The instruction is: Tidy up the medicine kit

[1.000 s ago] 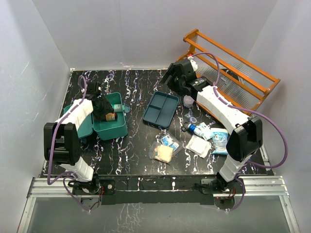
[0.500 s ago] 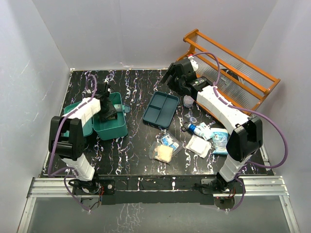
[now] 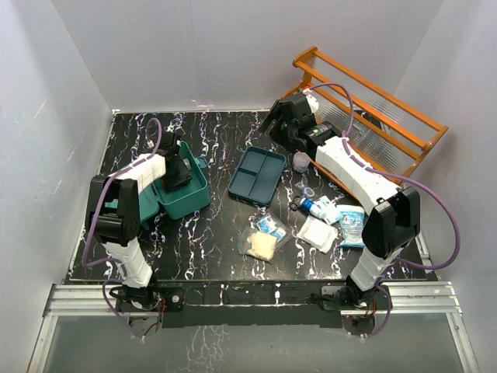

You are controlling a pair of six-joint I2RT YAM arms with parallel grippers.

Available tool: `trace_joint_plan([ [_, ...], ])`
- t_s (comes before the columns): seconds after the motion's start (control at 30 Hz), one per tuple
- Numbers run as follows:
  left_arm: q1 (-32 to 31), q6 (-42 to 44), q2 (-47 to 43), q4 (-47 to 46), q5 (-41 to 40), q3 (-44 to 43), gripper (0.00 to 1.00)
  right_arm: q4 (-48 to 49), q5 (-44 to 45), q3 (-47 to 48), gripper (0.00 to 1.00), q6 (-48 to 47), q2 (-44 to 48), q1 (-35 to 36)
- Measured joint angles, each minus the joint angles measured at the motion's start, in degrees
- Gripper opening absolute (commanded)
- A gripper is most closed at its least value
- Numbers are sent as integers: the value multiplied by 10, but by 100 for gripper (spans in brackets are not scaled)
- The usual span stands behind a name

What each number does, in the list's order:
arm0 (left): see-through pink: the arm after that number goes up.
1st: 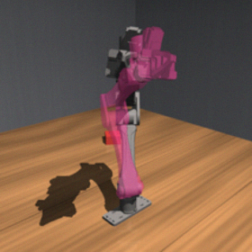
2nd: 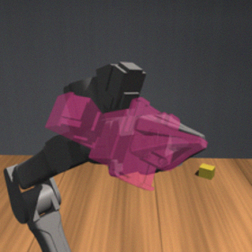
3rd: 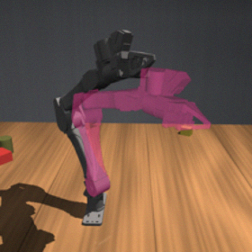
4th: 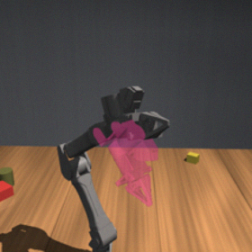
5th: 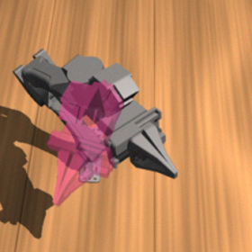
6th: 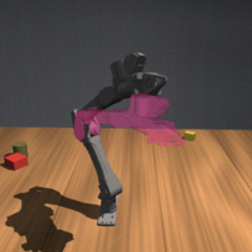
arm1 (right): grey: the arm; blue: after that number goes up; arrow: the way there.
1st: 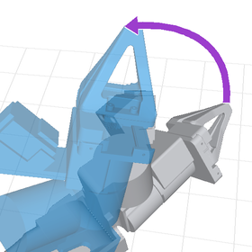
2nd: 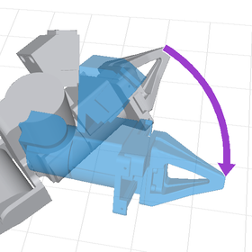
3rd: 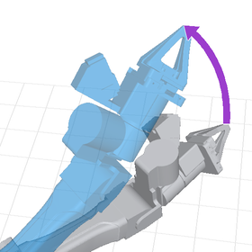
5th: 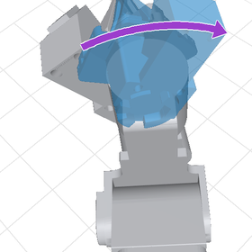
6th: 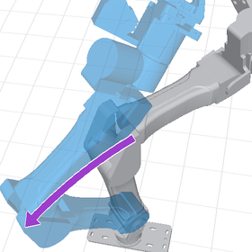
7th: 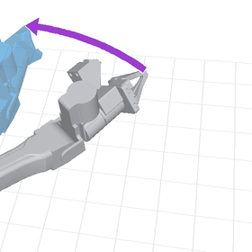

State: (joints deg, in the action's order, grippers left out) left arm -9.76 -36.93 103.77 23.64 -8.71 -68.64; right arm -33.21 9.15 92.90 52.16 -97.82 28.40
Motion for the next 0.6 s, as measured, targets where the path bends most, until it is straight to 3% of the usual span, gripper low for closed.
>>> trace_joint_plan([
  [0.17,-1,0,-10,-8,0,0,45,0,0,0,73,0,0,-1],
  [0.3,-5,-5,-32,-4,-34,1,54,0,0,0,73,0,0,-1],
  [0.6,-5,-21,-63,6,-89,1,62,0,-1,0,73,0,0,-4],
])
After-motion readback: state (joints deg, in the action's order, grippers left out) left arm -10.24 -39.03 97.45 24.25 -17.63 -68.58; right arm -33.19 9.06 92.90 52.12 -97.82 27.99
